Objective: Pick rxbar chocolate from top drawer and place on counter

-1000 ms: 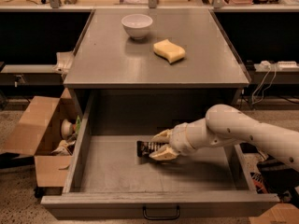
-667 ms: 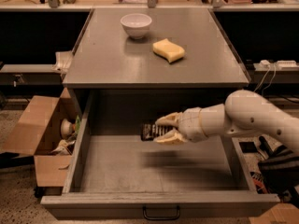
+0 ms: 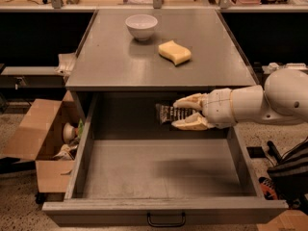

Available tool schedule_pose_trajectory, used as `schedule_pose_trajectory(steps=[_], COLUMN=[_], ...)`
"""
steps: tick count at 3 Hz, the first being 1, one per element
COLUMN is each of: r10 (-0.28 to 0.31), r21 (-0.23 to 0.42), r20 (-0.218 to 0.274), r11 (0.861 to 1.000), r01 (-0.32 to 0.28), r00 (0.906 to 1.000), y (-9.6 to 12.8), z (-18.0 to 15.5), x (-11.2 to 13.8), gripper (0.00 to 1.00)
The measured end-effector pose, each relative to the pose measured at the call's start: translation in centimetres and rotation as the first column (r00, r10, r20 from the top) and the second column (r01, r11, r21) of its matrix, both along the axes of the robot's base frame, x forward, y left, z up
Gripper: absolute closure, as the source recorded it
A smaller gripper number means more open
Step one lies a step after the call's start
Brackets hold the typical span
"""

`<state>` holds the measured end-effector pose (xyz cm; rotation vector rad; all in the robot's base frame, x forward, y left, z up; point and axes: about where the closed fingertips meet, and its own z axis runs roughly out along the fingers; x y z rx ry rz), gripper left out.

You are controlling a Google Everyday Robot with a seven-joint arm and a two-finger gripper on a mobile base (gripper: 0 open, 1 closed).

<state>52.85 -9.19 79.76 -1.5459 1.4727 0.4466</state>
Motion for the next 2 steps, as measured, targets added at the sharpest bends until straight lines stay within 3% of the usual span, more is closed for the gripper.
schedule_pose_trajectory(steps=[1, 2], r10=[0.000, -0.049], r21=[0.000, 0.026], r20=[0.000, 0.023], r11=[1.000, 0.998], r01=[0.000, 0.049], r00=[1.0000, 0.9985], y=[0.0, -0.9], z=[0.0, 2.1], x=[0.0, 1.8], gripper=[1.00, 1.00])
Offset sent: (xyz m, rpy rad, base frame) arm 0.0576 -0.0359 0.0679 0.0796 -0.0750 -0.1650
